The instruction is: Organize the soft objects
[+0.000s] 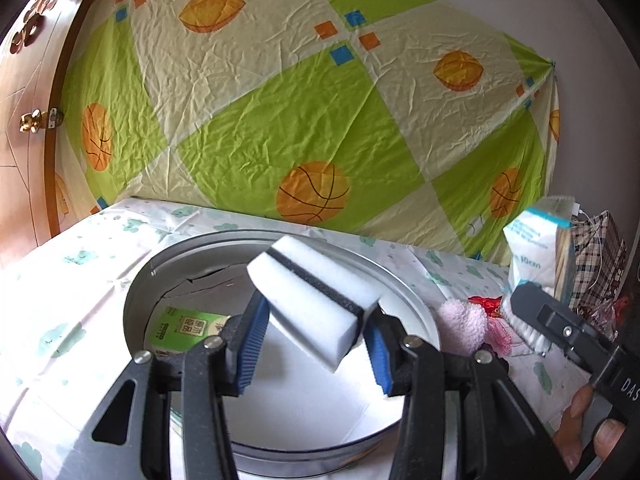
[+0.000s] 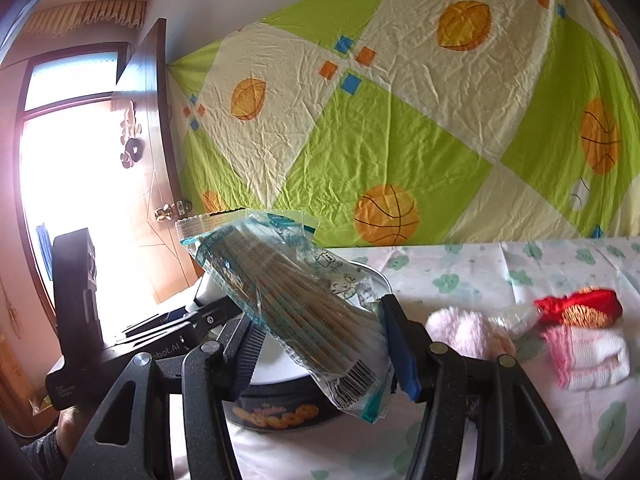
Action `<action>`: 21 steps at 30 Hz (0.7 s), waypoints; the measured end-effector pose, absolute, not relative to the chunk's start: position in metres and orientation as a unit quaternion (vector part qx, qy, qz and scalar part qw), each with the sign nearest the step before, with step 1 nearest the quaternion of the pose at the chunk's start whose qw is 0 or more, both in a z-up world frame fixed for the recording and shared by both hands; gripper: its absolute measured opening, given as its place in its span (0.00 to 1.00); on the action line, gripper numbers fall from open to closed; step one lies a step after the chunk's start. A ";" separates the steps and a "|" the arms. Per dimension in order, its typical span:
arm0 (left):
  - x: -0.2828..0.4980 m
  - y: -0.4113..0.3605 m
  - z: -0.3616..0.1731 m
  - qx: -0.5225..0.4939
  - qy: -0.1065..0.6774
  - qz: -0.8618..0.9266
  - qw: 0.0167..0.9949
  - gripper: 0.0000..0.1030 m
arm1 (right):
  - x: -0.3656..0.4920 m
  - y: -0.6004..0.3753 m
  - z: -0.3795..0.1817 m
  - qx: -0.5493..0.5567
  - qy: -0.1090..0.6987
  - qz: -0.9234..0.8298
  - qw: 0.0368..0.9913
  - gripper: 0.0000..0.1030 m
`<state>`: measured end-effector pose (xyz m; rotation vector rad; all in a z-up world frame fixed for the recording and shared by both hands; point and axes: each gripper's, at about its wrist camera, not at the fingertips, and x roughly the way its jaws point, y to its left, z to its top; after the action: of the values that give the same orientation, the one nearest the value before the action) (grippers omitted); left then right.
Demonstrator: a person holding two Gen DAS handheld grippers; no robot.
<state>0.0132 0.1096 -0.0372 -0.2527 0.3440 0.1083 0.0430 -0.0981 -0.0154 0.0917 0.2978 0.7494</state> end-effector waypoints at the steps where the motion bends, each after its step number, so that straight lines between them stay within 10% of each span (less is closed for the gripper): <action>1: 0.016 0.114 -0.035 -0.127 0.176 0.054 0.975 0.47 | 0.045 -0.095 -0.012 0.043 0.146 0.367 0.918 0.57; 21: 0.080 0.165 -0.026 -0.114 0.297 0.069 0.946 0.46 | 0.152 -0.007 -0.022 -0.046 0.286 0.370 0.883 0.57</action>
<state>0.0802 0.1647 -0.0257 -0.2312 0.6046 0.1413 0.1520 -0.0073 -0.0219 -0.0962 0.5955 0.7710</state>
